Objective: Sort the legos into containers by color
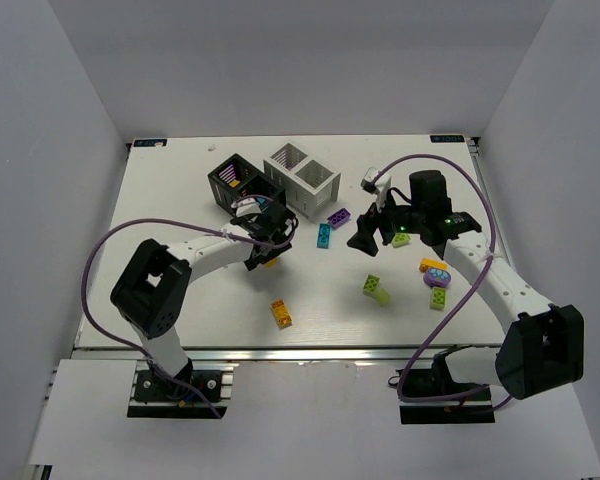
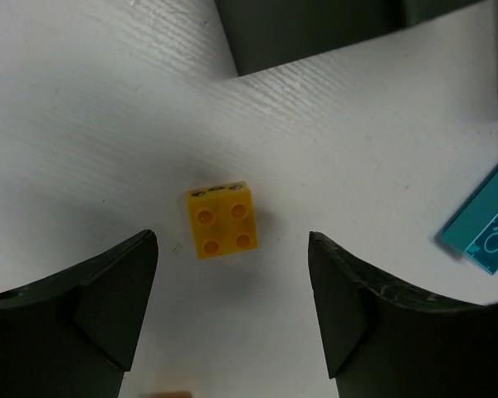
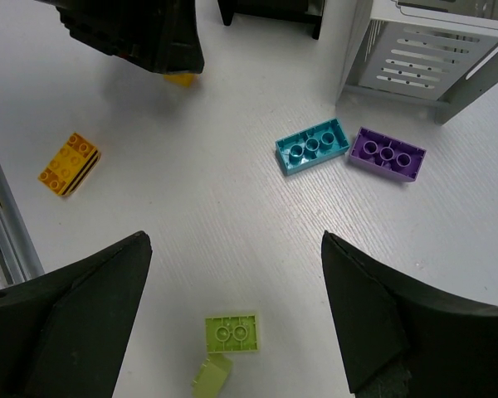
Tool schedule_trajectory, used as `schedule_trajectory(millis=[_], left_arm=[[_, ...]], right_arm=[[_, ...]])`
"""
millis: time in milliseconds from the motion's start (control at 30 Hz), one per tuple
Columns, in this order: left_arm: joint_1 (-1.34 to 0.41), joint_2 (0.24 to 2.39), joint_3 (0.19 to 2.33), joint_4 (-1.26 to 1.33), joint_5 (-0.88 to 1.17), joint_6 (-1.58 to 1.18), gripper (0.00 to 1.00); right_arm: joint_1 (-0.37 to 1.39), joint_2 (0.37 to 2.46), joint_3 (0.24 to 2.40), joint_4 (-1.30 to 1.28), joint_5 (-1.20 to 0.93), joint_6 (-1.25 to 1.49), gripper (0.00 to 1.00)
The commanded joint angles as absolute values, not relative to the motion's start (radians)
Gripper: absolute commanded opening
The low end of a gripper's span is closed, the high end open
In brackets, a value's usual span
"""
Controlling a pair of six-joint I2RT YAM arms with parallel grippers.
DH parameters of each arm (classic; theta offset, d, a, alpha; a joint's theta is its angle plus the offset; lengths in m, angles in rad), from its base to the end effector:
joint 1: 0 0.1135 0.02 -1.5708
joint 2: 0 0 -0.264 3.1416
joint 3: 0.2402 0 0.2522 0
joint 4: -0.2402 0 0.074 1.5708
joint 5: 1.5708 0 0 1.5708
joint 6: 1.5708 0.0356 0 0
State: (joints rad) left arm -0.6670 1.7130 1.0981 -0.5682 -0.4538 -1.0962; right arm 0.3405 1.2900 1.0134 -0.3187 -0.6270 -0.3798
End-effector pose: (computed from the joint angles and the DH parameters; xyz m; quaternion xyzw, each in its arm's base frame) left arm 0.2706 -0.1932 0.1844 -0.2459 0.9250 -0.0045 0.2897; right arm 0.2607 0.1145 0.3003 -0.4314 0.7355 0.2636 0.4511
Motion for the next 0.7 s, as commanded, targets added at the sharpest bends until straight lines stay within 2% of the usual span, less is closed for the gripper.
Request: schedule_trajectory(millis=[0, 533, 633, 667], left_arm=[[-0.675, 1.735, 1.161, -0.566, -0.514, -1.08, 0.82], [-0.683, 1.839, 1.18, -0.54, -0.546, -1.068, 0.74], [-0.683, 1.851, 1.19, -0.538, -0.548, -1.066, 0.69], [-0.681, 1.853, 1.186, -0.537, -0.546, -1.065, 0.63]], right_arm=[[0.336, 1.264, 1.008, -0.288, -0.623, -0.364, 0.87], [0.33, 1.261, 1.006, -0.276, -0.62, -0.357, 0.86], [0.33, 1.259, 1.008, -0.276, -0.621, -0.356, 0.86], [0.33, 1.258, 1.008, -0.276, -0.62, -0.356, 0.86]])
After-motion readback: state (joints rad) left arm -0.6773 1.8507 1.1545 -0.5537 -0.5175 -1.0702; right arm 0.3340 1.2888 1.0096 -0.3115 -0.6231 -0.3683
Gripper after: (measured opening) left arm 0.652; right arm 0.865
